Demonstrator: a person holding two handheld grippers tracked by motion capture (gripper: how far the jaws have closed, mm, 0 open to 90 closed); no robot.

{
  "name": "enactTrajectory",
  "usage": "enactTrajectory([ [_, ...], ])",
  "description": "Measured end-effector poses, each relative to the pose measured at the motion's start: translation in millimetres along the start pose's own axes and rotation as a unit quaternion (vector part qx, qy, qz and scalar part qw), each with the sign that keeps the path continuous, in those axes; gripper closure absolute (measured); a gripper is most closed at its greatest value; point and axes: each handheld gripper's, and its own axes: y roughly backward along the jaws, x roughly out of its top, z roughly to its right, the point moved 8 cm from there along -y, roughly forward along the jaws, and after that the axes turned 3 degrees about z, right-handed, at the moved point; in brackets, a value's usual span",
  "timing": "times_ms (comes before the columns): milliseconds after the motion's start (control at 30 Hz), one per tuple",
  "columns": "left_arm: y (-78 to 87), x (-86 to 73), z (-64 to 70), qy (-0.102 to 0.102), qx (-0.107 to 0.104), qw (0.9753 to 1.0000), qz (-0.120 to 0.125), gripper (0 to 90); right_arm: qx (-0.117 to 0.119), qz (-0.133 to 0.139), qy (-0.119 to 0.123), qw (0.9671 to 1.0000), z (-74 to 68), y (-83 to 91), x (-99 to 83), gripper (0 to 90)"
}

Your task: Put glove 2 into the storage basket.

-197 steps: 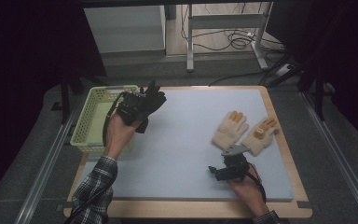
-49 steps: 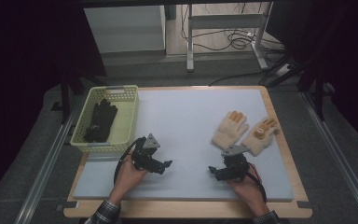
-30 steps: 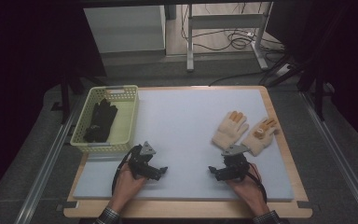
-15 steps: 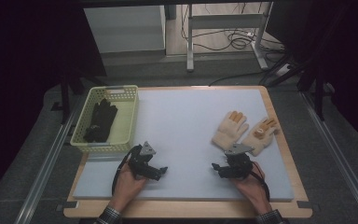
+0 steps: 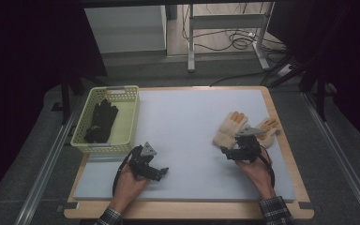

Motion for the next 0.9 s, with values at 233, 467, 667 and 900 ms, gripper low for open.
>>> enactTrajectory([
  [233,0.0,0.0,0.0,0.000,0.000,1.0000,0.000,0.0,-0.044,-0.015,-0.005,0.9989,33.6,-20.2,16.3,28.4],
  [467,0.0,0.0,-0.1,0.001,0.000,1.0000,0.000,0.0,-0.062,-0.018,-0.017,0.9978,51.6,-39.1,29.5,32.1],
  [667,0.0,0.0,-0.2,0.001,-0.001,1.0000,0.000,0.0,-0.066,-0.040,-0.006,0.9970,56.2,-59.1,31.9,26.0],
  [900,-0.1,0.0,-0.1,0.001,-0.001,1.0000,0.000,0.0,-0.059,-0.048,0.003,0.9971,54.7,-69.3,26.3,29.0],
])
